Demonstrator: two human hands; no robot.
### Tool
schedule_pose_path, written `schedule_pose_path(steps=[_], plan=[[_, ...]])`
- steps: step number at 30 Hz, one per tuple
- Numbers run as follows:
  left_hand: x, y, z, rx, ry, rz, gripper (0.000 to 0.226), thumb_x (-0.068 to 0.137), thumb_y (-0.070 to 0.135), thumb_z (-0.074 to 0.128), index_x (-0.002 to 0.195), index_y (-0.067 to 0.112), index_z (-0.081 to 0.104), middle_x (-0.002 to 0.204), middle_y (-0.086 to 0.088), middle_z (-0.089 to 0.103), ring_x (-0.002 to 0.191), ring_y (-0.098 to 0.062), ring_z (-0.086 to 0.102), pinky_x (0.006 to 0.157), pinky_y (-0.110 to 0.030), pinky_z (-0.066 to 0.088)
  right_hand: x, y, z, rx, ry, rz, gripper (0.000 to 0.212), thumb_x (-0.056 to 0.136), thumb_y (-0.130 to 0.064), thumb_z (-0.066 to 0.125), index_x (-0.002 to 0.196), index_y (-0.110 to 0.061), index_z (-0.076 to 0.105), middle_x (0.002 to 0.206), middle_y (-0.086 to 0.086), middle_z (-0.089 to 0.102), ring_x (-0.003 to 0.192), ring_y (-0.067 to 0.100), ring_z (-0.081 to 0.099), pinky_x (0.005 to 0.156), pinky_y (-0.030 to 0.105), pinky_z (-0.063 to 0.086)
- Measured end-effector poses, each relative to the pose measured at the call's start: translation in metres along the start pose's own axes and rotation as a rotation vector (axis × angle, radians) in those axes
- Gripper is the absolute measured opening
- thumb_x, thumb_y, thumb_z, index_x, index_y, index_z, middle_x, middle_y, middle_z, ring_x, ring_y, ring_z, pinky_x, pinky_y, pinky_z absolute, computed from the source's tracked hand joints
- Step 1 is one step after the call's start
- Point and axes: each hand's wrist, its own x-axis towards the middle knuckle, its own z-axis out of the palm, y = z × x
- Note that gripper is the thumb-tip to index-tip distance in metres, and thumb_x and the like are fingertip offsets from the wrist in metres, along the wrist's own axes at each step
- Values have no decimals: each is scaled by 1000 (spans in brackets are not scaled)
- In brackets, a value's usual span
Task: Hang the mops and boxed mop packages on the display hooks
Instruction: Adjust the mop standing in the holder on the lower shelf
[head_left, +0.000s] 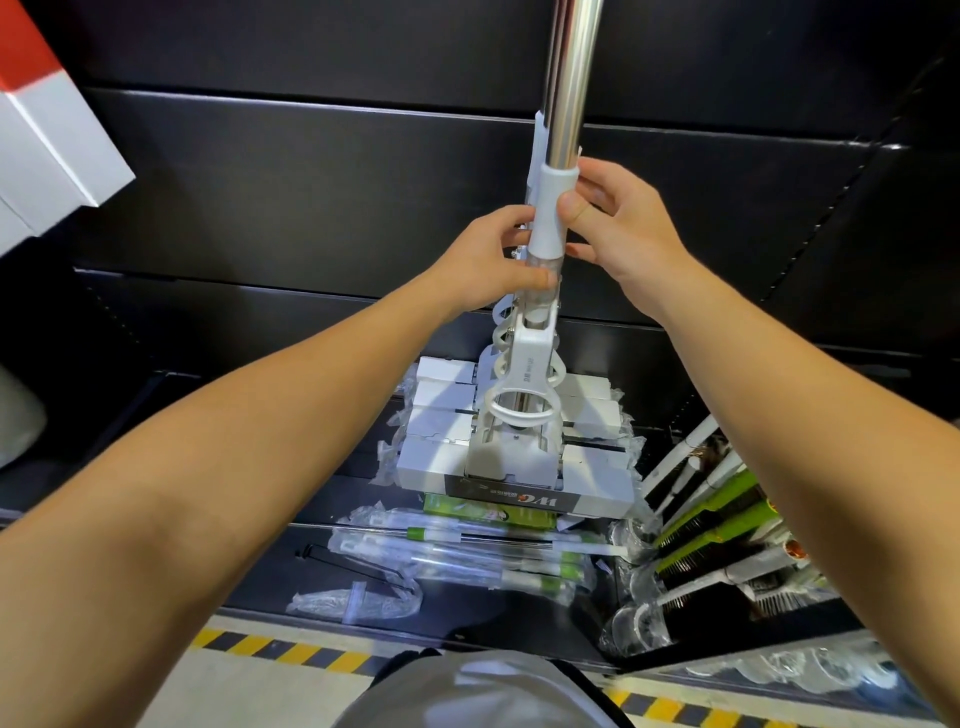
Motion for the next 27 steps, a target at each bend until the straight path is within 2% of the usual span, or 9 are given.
schedule_pose_path(steps=[7, 10, 15, 17, 20, 23, 27], plan=[[3, -4, 0, -30, -10, -4, 71, 76, 14, 81, 139, 16, 47, 129, -1, 60, 122, -15, 58, 99, -43, 53, 6, 6, -1, 12, -11, -7, 47, 101, -18, 58, 146, -17, 46, 140, -3, 58, 128, 11, 57, 98, 35, 56], [5, -8, -1, -22, -30, -8, 74, 77, 15, 81, 141, 16, 45, 132, 0, 58, 119, -13, 59, 102, -40, 51, 9, 10, -2, -39, -17, -22, 48, 99, -21, 60, 146, -16, 46, 142, -2, 56, 131, 12, 54, 107, 41, 51], [14, -13, -7, -44, -96, -33, 96, 68, 26, 86, 150, 24, 36, 143, 5, 51, 128, -16, 54, 108, -45, 46, 19, 21, -9, 43, -95, 62, 71, 92, -33, 68, 154, -20, 36, 156, -1, 43, 143, 16, 42, 116, 49, 40], [18, -14, -9, -30, -120, -32, 103, 64, 32, 88, 151, 30, 33, 144, 8, 50, 130, -15, 51, 109, -46, 44, 25, 25, -11, 134, -155, 100, 76, 88, -37, 71, 154, -22, 36, 155, -2, 46, 143, 15, 43, 117, 49, 39], [23, -14, -10, -48, -175, -49, 110, 63, 31, 89, 153, 34, 27, 148, 11, 47, 135, -15, 47, 111, -47, 43, 27, 27, -12, 226, -228, 156, 63, 94, -31, 66, 151, -22, 42, 148, -1, 54, 137, 17, 51, 117, 50, 38], [28, -15, -13, -59, -215, -55, 114, 61, 31, 91, 154, 34, 24, 152, 11, 42, 139, -14, 43, 113, -48, 40, 30, 31, -12, 228, -258, 154, 60, 94, -39, 66, 148, -24, 47, 146, -3, 56, 137, 20, 51, 119, 54, 34], [28, -19, -15, -89, -230, -56, 113, 63, 25, 90, 155, 30, 25, 154, 8, 40, 138, -13, 45, 112, -45, 42, 26, 35, -7, 263, -265, 165, 91, 79, -59, 76, 153, -22, 39, 152, 2, 49, 141, 22, 47, 119, 53, 33]])
